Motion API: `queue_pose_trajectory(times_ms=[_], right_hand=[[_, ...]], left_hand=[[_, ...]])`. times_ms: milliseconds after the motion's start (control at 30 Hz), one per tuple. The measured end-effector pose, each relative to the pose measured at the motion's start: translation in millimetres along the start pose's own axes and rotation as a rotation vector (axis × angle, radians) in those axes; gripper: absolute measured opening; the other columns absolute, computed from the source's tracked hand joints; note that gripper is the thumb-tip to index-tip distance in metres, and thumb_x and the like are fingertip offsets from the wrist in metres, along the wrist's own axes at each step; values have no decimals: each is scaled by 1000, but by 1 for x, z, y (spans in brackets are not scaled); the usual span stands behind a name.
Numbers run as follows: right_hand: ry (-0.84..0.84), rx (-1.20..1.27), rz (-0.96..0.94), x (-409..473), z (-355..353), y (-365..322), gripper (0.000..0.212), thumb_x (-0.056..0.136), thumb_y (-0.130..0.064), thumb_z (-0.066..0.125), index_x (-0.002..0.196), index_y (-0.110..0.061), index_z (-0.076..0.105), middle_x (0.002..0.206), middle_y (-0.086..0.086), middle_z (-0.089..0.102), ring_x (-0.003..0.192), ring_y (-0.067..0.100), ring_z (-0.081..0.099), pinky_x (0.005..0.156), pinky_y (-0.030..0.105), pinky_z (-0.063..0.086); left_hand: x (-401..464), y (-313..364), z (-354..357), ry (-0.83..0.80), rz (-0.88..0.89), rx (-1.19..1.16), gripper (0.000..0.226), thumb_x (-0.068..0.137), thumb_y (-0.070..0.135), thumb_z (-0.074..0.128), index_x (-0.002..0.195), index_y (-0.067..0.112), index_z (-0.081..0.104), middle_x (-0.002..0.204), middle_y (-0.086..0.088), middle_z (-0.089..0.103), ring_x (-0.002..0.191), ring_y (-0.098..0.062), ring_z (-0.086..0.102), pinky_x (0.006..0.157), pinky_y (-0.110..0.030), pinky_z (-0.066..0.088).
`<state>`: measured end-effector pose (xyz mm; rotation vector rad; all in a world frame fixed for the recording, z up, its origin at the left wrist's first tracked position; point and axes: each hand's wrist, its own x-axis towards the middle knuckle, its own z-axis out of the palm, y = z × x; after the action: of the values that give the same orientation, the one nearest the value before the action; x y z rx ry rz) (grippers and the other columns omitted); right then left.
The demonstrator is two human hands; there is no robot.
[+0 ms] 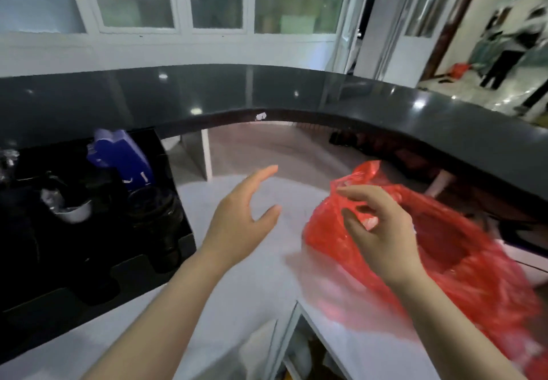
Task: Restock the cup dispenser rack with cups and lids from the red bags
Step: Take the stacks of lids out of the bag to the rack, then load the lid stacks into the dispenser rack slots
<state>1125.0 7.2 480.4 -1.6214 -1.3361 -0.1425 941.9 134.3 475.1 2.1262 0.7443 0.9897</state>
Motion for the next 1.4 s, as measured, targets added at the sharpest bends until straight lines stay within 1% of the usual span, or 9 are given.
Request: queue_pose_trajectory(times_ms=[167, 300, 433, 633, 767, 933, 1067, 1233, 1400], right_hand=[[53, -235, 220, -2, -64, 59, 35, 77, 1, 68, 94, -29, 67, 92, -22, 60, 87, 0, 58, 75, 4, 39], [-188, -515, 433, 12, -98, 106, 25, 77, -23, 71, 102, -28, 68, 93, -14, 60, 93, 13, 60, 73, 22, 39], [-342, -700, 573, 19, -109, 135, 37, 76, -34, 71, 112, -25, 66, 109, -2, 68, 100, 21, 62, 73, 27, 41], [-507, -783, 646, 12, -74, 178, 68, 74, -50, 72, 127, -15, 48, 125, 8, 53, 115, 30, 49, 92, 37, 43], [-480, -838, 588, 13, -49, 193, 84, 73, -52, 74, 137, -11, 36, 130, 8, 48, 120, 30, 43, 97, 36, 40], [-573, -708, 648, 12, -35, 209, 103, 75, -49, 74, 149, -6, 18, 137, 13, 45, 124, 33, 44, 103, 36, 35], [-489, -494, 727, 5, -28, 211, 101, 78, -30, 71, 153, -16, 6, 142, 17, 37, 125, 35, 45, 102, 35, 38], [-354, -308, 851, -7, -36, 217, 108, 71, -12, 67, 151, -39, -2, 156, 16, 10, 131, 35, 44, 104, 30, 37], [-224, -58, 890, -12, -40, 210, 116, 45, -66, 78, 143, -50, 18, 156, 3, 1, 145, 28, 11, 118, 39, 22]], left_hand=[[35, 28, 76, -122, 140, -71, 53, 84, 7, 67, 130, 31, 52, 139, 14, 47, 135, 2, 32, 105, -4, 20], [54, 29, 126, -230, 234, -25, 44, 84, 15, 70, 114, 45, 57, 143, 19, 36, 141, -5, 22, 112, -19, 18], [71, 18, 165, -351, 89, 67, 44, 76, 42, 74, 103, 65, 48, 156, 10, 18, 146, -18, 3, 117, -44, 9], [105, -17, 221, -537, -148, 430, 109, 60, 65, 75, 146, 51, 10, 159, -7, -13, 145, -32, -10, 114, -59, 8], [130, -31, 242, -626, -216, 390, 129, 52, 61, 81, 150, 38, 0, 159, -12, 0, 145, -33, 13, 114, -55, 22], [143, -45, 255, -594, -262, 26, 85, 69, 29, 79, 141, 24, 35, 122, 8, 54, 115, -20, 55, 94, -30, 43], [147, -53, 267, -518, -382, -133, 16, 86, 15, 63, 91, 30, 64, 83, 16, 68, 89, -14, 66, 75, -24, 47], [153, -47, 272, -461, -502, -300, 26, 90, 10, 57, 68, 18, 67, 62, 5, 70, 66, -17, 65, 75, -35, 49], [149, -32, 280, -535, -507, -363, 36, 92, 11, 55, 63, 25, 72, 67, 8, 72, 62, -6, 68, 61, -22, 50]])
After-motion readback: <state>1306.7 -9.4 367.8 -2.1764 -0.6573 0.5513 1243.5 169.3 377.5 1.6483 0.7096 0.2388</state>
